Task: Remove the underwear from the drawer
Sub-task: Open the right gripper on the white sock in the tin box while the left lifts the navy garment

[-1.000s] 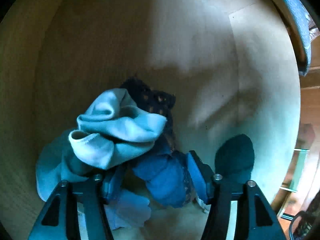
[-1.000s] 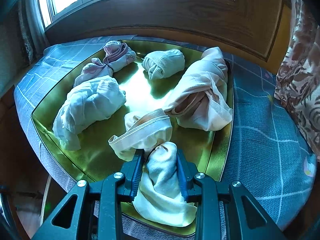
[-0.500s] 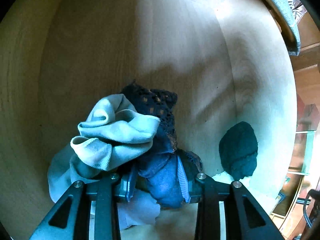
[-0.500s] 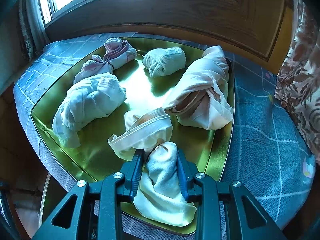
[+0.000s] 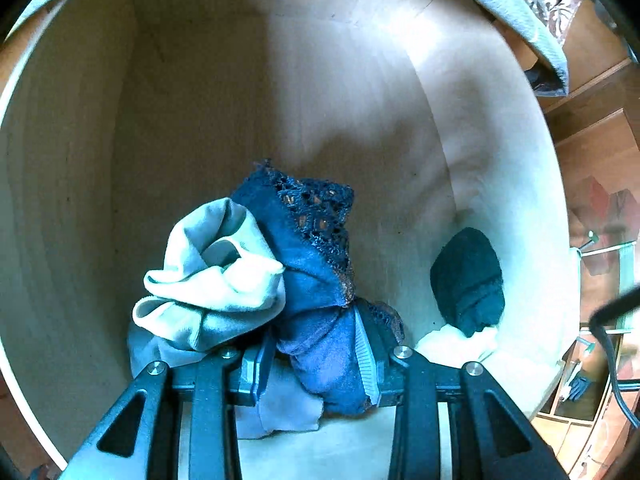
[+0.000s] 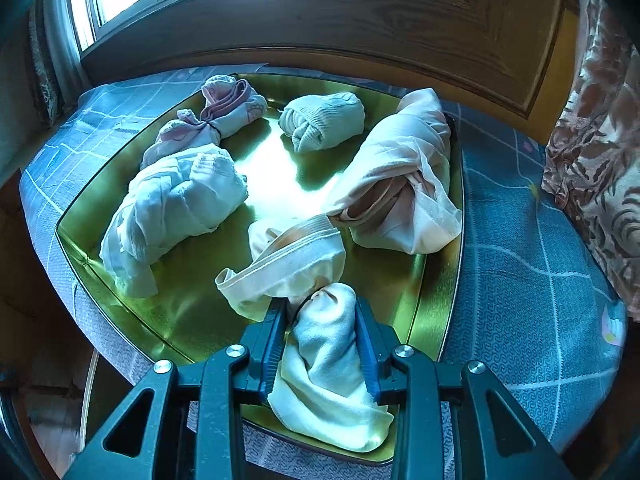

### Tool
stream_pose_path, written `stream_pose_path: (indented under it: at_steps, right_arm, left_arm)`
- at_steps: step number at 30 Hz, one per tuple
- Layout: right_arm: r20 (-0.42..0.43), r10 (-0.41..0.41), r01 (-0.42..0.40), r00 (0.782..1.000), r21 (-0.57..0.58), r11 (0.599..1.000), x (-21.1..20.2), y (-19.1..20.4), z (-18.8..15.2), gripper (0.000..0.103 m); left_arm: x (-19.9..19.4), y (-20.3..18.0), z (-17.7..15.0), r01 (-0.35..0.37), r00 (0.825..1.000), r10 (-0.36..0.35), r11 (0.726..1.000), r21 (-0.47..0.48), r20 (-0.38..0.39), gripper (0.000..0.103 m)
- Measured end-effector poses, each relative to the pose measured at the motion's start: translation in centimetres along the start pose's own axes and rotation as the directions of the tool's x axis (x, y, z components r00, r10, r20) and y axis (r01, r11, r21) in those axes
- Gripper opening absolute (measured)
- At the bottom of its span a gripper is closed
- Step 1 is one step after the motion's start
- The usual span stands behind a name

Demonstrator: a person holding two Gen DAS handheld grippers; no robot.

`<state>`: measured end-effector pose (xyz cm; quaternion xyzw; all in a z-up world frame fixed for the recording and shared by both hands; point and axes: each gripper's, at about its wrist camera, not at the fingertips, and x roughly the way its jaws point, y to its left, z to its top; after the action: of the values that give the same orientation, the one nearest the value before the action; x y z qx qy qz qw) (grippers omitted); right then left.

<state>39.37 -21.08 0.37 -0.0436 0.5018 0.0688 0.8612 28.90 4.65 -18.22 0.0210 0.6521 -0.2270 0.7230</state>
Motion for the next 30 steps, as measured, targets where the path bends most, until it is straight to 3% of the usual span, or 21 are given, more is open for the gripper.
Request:
stream_pose_path:
  at_steps: [30]
  right_arm:
    - [0.027,-0.028,0.027,0.999,0.039,0.999,-0.2,0.2,-0.2,0.044]
  left_arm:
    - [-3.8,1.9,-3.0,0.02,0.989,-0.024,1.0,0.024,0.147,0.036]
